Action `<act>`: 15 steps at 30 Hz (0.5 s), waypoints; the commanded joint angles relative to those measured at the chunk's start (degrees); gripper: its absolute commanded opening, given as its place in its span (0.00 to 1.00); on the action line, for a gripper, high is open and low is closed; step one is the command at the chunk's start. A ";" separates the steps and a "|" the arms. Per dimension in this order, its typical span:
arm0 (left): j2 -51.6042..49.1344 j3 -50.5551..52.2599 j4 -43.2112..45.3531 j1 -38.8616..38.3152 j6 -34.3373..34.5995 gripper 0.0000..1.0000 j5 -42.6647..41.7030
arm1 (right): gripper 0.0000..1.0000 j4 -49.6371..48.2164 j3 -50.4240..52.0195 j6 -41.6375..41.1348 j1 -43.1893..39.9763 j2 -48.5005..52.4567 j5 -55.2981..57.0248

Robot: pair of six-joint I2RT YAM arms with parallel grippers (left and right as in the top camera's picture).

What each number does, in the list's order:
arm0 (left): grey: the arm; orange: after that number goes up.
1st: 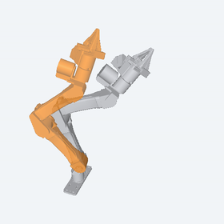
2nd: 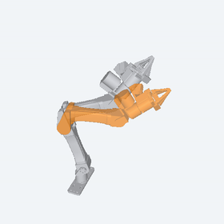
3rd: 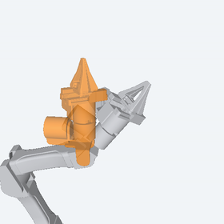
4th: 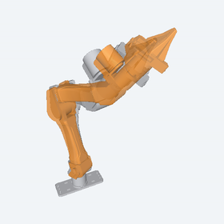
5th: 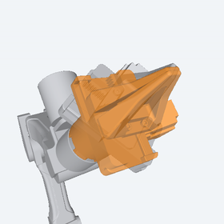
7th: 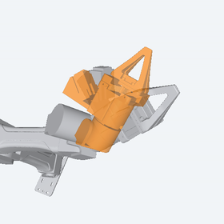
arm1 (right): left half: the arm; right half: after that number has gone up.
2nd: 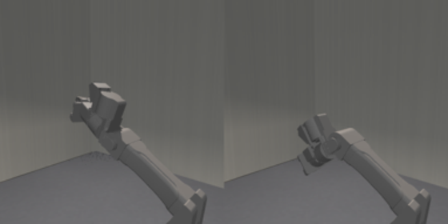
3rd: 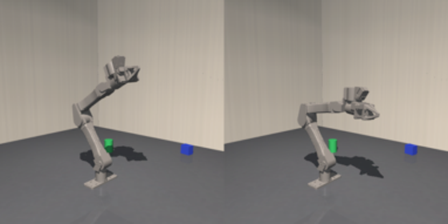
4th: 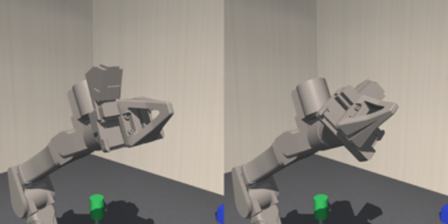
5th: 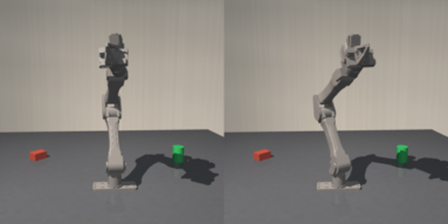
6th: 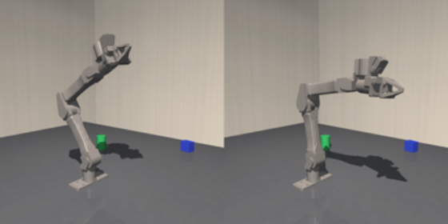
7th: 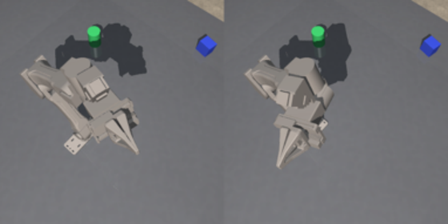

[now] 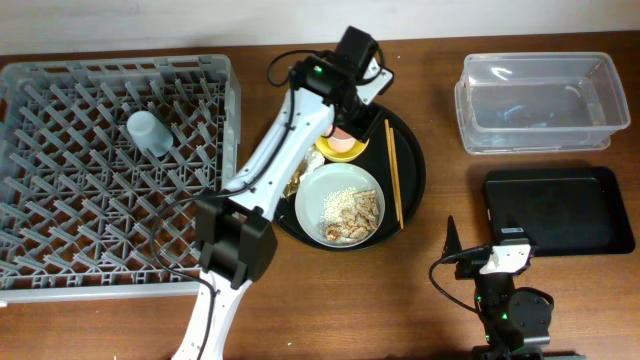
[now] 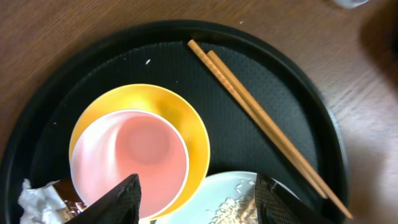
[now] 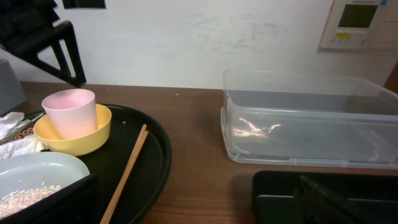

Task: Sort waste into correct bins and load items into the dishwasher rack
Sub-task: 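Release the blue cup and move the left gripper to the pink cup, then grasp the pink cup from the yellow bowl with the left gripper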

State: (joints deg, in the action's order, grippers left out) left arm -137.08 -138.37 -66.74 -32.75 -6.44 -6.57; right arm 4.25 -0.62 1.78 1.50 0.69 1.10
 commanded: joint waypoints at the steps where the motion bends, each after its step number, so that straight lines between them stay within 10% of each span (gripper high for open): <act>1: -2.27 -0.63 -0.59 -1.77 -1.40 0.58 5.31 | 0.98 0.35 0.31 0.15 0.37 -0.33 0.72; 15: -6.29 -0.44 0.52 -2.34 -1.33 0.58 5.55 | 0.98 0.33 0.31 0.15 0.37 -0.33 0.72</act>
State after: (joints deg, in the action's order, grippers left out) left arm -141.62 -138.39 -66.92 -35.24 -6.70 -1.45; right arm 4.25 -0.62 1.76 1.50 0.69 1.08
